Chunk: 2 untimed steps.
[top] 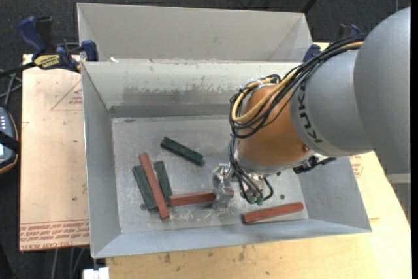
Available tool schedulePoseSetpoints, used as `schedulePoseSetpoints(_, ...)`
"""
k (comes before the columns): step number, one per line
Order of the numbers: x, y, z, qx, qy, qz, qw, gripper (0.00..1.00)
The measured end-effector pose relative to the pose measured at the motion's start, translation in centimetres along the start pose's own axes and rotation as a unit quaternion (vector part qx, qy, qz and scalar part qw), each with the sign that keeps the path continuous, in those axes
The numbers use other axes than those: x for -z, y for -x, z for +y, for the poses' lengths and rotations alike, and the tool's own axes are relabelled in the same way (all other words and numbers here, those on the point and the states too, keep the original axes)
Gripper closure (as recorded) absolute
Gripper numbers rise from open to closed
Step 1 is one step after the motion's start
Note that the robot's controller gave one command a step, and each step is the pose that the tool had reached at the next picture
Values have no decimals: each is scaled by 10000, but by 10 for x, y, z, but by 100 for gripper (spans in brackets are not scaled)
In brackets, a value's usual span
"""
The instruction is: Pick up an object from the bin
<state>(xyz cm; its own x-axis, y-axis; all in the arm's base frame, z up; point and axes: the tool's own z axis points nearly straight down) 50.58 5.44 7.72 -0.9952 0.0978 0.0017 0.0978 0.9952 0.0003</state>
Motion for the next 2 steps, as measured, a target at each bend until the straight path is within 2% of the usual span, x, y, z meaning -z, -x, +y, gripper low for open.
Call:
schedulePoseSetpoints(1, 0, 0, 0, -1, 1, 0, 10000, 100)
schedulePoseSetpoints(2, 122, 6, 37, 126, 4, -10, 9999, 100)
